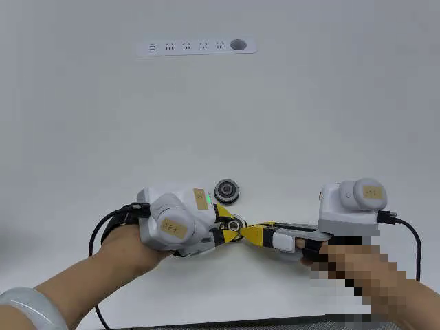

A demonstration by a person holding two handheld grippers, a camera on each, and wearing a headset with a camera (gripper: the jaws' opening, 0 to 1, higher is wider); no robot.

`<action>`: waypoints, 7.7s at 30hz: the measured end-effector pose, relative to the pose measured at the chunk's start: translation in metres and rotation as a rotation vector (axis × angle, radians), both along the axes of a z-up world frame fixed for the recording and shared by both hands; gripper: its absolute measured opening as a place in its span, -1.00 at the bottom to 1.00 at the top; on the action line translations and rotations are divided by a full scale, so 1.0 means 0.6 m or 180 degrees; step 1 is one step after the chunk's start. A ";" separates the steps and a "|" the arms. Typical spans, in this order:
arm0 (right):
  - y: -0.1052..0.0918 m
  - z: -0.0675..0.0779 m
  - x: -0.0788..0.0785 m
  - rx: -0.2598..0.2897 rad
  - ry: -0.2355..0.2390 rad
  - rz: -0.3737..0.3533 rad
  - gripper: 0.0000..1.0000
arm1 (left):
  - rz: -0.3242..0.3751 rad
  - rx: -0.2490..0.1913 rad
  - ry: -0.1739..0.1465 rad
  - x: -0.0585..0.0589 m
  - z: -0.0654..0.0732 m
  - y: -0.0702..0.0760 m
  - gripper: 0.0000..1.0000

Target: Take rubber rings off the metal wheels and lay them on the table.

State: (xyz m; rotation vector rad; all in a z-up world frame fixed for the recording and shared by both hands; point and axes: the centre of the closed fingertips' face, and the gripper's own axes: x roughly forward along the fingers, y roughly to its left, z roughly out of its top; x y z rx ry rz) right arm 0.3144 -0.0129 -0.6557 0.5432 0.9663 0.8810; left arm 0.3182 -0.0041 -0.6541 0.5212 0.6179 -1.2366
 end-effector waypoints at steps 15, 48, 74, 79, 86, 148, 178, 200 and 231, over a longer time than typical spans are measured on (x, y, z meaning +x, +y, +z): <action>-0.006 -0.009 0.004 -0.0087 0.0004 -0.0053 -0.93 | -0.0008 -0.0001 -0.0005 0.000 0.000 0.000 -0.75; 0.002 0.004 0.005 -0.0047 -0.0044 -0.0115 -0.98 | -0.0008 0.0007 -0.0004 -0.001 0.000 0.000 -0.75; 0.023 0.031 0.002 0.0151 -0.0067 -0.0050 -0.97 | -0.0008 0.0017 -0.0005 -0.001 0.000 0.000 -0.75; 0.016 0.030 0.003 0.0137 -0.0046 -0.0095 -0.97 | -0.0008 0.0001 -0.0007 -0.001 0.000 0.000 -0.74; 0.017 0.028 0.006 0.0120 -0.0069 -0.0122 -0.97 | 0.0026 -0.0046 -0.0017 -0.003 0.003 0.003 -0.72; -0.138 0.017 0.063 0.0048 0.0025 -0.1095 -0.97 | 0.0472 -0.0179 -0.0006 0.000 0.013 0.065 -0.06; -0.152 -0.011 0.063 -0.1100 -0.0711 -0.0489 -0.50 | 0.0491 -0.0228 0.0001 0.002 0.019 0.062 -0.12; -0.100 0.020 0.055 -0.0730 -0.0850 -0.0364 -0.29 | 0.0344 -0.0229 -0.0007 -0.002 0.021 0.032 -0.50; -0.069 0.013 0.033 -0.0561 -0.0719 -0.0291 -0.34 | 0.0121 -0.0045 0.0005 -0.001 0.004 -0.002 -0.69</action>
